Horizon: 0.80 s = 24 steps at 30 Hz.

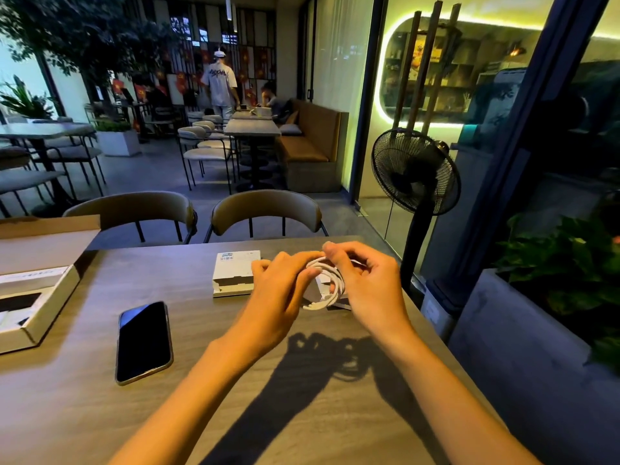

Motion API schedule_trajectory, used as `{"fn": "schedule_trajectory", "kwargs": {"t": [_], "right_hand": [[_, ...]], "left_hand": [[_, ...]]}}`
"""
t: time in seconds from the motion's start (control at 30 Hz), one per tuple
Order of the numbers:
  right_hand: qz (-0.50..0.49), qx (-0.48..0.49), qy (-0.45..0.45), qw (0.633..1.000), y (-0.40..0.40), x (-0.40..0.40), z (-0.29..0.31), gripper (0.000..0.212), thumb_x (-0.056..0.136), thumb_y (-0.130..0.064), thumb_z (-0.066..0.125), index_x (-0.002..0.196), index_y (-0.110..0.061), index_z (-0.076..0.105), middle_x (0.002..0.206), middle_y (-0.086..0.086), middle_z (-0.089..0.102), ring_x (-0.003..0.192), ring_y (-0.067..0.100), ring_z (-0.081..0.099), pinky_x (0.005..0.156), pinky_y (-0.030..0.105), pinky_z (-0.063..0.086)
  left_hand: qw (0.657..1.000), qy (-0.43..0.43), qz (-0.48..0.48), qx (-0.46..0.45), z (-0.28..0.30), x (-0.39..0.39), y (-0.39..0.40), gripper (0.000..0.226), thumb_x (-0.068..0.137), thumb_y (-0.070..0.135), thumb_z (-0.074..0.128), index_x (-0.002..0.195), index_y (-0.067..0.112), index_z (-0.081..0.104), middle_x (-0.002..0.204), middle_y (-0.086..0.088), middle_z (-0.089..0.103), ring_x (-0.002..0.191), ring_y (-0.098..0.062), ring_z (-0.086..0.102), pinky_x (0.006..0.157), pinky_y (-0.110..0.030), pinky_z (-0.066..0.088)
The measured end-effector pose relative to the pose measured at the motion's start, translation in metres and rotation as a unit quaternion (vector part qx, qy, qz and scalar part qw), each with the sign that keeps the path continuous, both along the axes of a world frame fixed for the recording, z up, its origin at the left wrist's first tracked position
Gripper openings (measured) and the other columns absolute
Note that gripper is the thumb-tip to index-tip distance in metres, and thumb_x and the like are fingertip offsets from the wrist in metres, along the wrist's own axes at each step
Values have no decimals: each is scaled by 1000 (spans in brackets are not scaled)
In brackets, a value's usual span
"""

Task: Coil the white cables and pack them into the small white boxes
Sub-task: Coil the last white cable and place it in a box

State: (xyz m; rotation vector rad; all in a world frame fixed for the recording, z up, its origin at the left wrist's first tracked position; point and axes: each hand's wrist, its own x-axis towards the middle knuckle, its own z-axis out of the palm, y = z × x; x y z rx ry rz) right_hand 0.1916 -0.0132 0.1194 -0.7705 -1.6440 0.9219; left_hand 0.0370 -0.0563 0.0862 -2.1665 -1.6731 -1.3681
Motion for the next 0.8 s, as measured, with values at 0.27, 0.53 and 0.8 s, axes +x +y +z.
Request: {"fn": "schedule_trajectory", "kwargs": {"t": [0.27,0.53,0.8], "right_hand": [[92,-299,45,949,-2,-4,-1,21,93,-30,71,99,-11,78,85,6,77,76,19,69,66,28,59],[147,-248,-63,955,-4,1,5,50,97,-64,46,104,-25,78,105,-3,79,108,15,70,94,33,53],[131,-221,-30,966,1,0,-3,20,95,-18,71,115,-22,70,104,-2,80,102,10,74,98,33,52]], "left_hand": [[996,31,-18,77,3,7,-7,44,100,32,42,142,20,36,105,-5,67,96,4,57,88,1,42],[997,39,33,58,3,-2,-2,38,97,38,40,119,11,56,109,-8,68,95,-6,62,88,5,36],[998,51,22,34,5,-4,-3,40,93,44,39,120,17,51,107,-7,69,88,2,56,76,7,39]]}}
